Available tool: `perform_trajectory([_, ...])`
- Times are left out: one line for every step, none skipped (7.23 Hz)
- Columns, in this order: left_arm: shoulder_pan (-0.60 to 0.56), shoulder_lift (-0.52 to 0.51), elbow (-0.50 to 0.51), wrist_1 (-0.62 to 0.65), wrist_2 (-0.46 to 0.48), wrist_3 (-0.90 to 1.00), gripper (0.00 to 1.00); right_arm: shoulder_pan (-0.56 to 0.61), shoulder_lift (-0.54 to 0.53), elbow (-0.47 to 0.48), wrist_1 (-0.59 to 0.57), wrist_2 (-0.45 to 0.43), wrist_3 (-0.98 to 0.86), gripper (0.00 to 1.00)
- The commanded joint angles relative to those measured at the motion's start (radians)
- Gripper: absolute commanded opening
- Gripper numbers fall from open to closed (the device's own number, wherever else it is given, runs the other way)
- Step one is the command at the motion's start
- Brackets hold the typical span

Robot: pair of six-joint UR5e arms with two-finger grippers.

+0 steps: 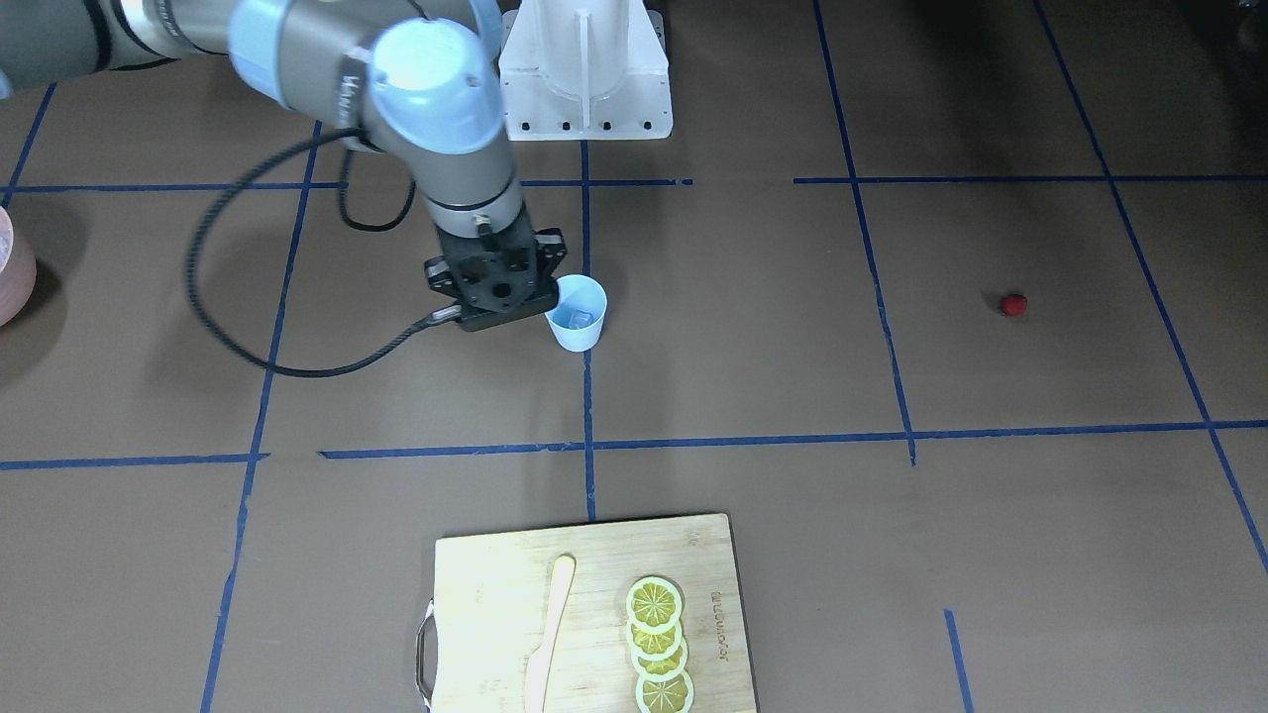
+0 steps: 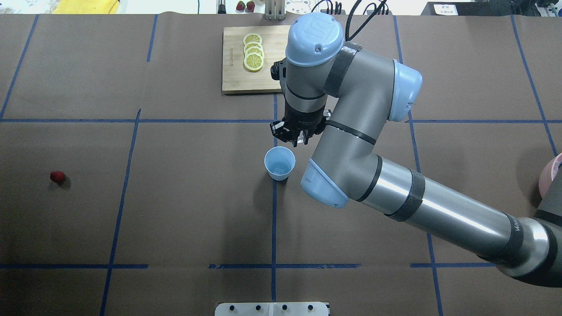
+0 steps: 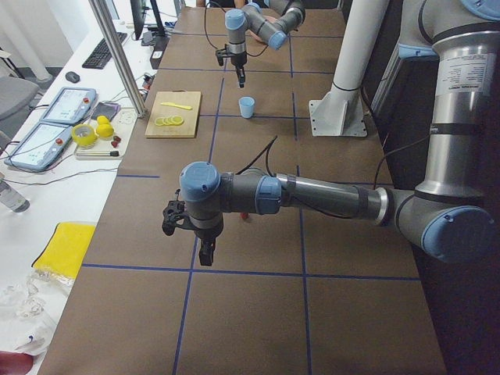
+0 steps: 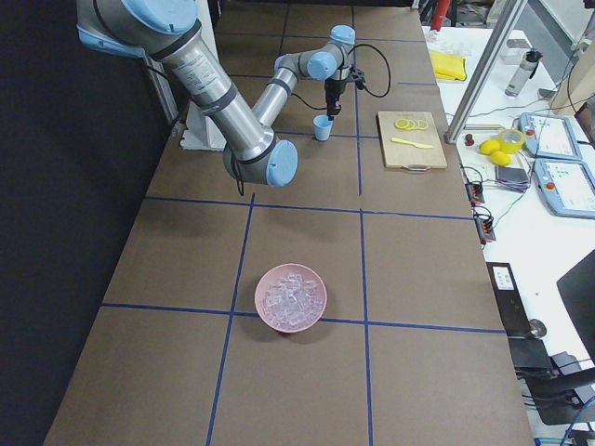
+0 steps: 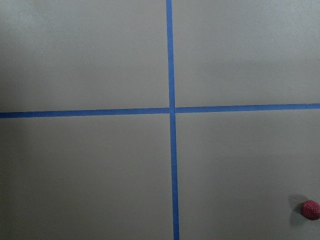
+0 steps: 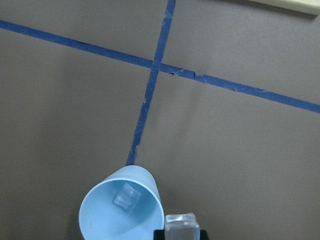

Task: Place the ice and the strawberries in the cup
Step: 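Carry the ice cube in the right gripper over the blue cup, then lower the right gripper into the blue cup and release the ice cube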

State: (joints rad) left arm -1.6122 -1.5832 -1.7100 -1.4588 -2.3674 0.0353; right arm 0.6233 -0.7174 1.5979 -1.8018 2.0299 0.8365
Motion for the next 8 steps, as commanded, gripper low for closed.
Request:
perform_trajectory([0.000, 0.000, 0.000, 0.000, -0.001, 0.000, 1.00, -0.030, 0.034, -0.030, 0.005, -0.017, 0.038, 0.00])
perform_trajectory([0.000, 0.000, 0.000, 0.000, 0.000, 0.000, 1.00, -0.048, 0.053, -0.057, 0.005, -0.031, 0.045, 0.00])
perform_trajectory([0.000, -0.001, 0.001, 0.000, 0.001, 0.002, 1.00, -0.062, 0.053, -0.064, 0.033, -0.045, 0.047, 0.00])
perform_trajectory([0.000, -0.001, 0.001, 0.000, 0.001, 0.002, 1.00, -0.079, 0.053, -0.084, 0.060, -0.060, 0.073, 0.00])
perform_trajectory([0.000, -0.001, 0.003, 0.000, 0.001, 0.002, 1.00, -0.083, 0.052, -0.084, 0.064, -0.069, 0.073, 0.00])
perform_trajectory([0.000, -0.001, 0.003, 0.000, 0.001, 0.002, 1.00, -0.082, 0.050, -0.084, 0.064, -0.071, 0.073, 0.02])
perform_trajectory([0.000, -0.001, 0.001, 0.000, 0.001, 0.000, 1.00, -0.082, 0.050, -0.084, 0.064, -0.070, 0.073, 0.16])
perform_trajectory([0.000, -0.003, 0.001, 0.000, 0.001, 0.002, 1.00, -0.082, 0.052, -0.084, 0.064, -0.069, 0.075, 0.29])
